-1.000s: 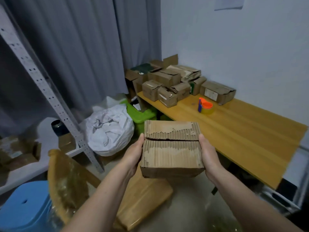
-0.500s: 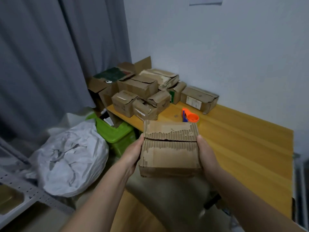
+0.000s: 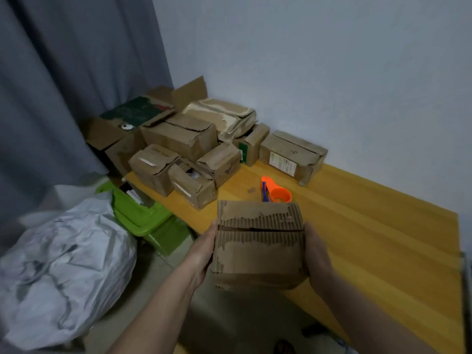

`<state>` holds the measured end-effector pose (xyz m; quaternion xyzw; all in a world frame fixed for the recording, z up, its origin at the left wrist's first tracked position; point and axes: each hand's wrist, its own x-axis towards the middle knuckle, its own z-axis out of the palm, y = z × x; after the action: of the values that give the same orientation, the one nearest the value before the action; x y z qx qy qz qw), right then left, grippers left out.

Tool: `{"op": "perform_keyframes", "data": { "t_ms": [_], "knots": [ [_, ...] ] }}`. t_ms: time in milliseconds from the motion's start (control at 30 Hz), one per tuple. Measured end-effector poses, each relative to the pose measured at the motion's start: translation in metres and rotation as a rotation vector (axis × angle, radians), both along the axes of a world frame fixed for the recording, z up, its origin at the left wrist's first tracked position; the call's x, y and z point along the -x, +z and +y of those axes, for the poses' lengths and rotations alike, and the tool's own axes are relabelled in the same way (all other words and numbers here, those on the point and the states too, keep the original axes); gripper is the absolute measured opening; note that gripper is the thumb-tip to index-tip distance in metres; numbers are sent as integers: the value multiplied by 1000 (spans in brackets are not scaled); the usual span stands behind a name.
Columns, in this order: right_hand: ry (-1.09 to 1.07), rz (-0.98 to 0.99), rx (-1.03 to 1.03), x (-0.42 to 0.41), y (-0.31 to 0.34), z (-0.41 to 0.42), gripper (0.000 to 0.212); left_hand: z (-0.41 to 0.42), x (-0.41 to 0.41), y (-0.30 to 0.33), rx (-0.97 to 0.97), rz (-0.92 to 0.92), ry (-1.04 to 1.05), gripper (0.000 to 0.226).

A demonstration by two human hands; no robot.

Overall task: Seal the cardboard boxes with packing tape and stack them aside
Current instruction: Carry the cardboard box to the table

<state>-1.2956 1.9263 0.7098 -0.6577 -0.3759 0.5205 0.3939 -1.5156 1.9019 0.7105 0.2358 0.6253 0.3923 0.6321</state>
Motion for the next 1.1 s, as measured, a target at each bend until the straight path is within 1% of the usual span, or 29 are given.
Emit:
{"op": "perform_keyframes", "data": {
  "t_ms": [67,133,167,200,267,400,467,600,733,800,900,967,1033,1100],
  "knots": [
    [-10,9,19,-20,-13,23,61,30,-18,-9,42,3,-17,59],
    [-26,3,49,-44,-28,43,80,55,-39,-15,70,13,-48,60],
    [-44,6,65,-58,-39,54,86,66,-49,-17,80,19,-69,59],
    [-63,7,82,-72,-51,63,88,76,-59,-18,91,25,-92,58],
    [-81,-31,110,-91,-54,78,79,93,-76,-19,117,44,-142,58],
    [-112,-117,153,-102,-26,86,45,123,-96,-18,135,85,-244,62],
    [-115,-143,182,-110,-23,87,38,137,-103,-18,156,115,-297,65],
    [-197,-103,217,-125,-31,93,37,164,-118,-22,152,172,-432,52],
    [-281,-82,255,-128,-38,100,34,193,-127,-30,141,281,-633,51],
    [-338,-107,247,-127,-40,107,31,206,-126,-33,157,286,-735,48],
    [-429,-142,215,-118,-34,111,34,229,-114,-37,166,287,-864,40],
    [-554,-115,205,-92,-41,115,38,257,-96,-43,188,268,-971,33],
    [-646,-131,168,-75,-44,113,39,274,-94,-47,156,261,-1023,32],
    [-629,-192,133,-69,-47,114,38,279,-97,-45,116,271,-992,34]
  ]
}}
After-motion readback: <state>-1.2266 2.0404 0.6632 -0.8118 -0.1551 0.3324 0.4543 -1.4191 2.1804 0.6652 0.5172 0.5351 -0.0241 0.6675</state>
